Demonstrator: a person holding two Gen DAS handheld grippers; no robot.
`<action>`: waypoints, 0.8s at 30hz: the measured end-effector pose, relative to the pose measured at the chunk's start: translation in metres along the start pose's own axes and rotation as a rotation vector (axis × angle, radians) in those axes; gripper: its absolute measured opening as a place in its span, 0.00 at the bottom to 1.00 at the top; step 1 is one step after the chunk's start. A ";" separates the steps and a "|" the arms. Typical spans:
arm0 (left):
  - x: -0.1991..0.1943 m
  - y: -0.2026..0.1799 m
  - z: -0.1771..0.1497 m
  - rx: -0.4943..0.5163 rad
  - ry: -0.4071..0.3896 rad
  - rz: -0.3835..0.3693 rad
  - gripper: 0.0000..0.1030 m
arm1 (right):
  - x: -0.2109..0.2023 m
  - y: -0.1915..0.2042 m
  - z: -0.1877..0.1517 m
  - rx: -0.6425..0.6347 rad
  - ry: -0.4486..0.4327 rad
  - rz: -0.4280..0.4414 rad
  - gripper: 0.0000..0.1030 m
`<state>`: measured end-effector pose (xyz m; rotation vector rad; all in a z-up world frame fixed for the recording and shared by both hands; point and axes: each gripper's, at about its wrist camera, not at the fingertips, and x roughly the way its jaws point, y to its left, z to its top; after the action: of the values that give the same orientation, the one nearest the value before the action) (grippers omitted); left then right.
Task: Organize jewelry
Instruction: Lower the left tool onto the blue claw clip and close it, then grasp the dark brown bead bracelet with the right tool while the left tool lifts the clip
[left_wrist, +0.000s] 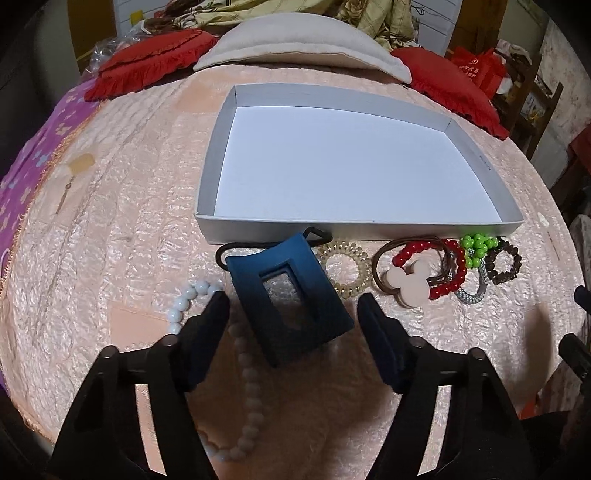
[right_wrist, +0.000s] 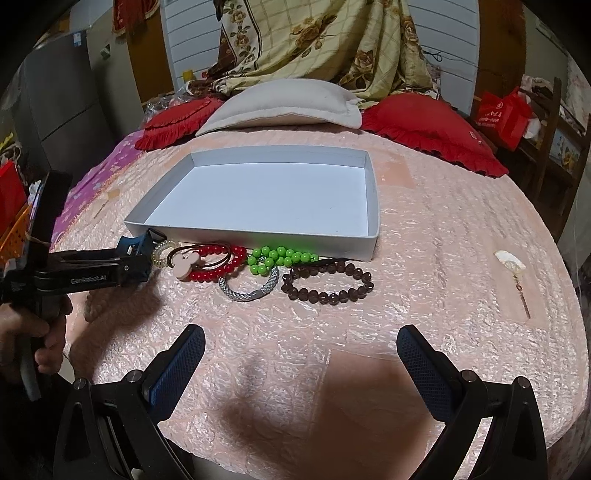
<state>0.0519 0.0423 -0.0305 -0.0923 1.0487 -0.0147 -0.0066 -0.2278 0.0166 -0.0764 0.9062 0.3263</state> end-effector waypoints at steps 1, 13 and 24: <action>0.000 0.001 -0.001 -0.008 0.001 -0.008 0.53 | 0.000 -0.001 0.000 0.002 0.000 -0.001 1.00; -0.038 0.006 -0.019 -0.048 -0.085 -0.082 0.51 | 0.011 -0.033 -0.003 0.074 0.043 0.007 1.00; -0.065 0.015 -0.015 -0.084 -0.170 -0.126 0.50 | 0.058 -0.042 0.026 -0.051 0.025 0.036 0.55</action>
<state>0.0065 0.0596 0.0171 -0.2321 0.8729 -0.0753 0.0596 -0.2484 -0.0154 -0.1119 0.9247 0.3824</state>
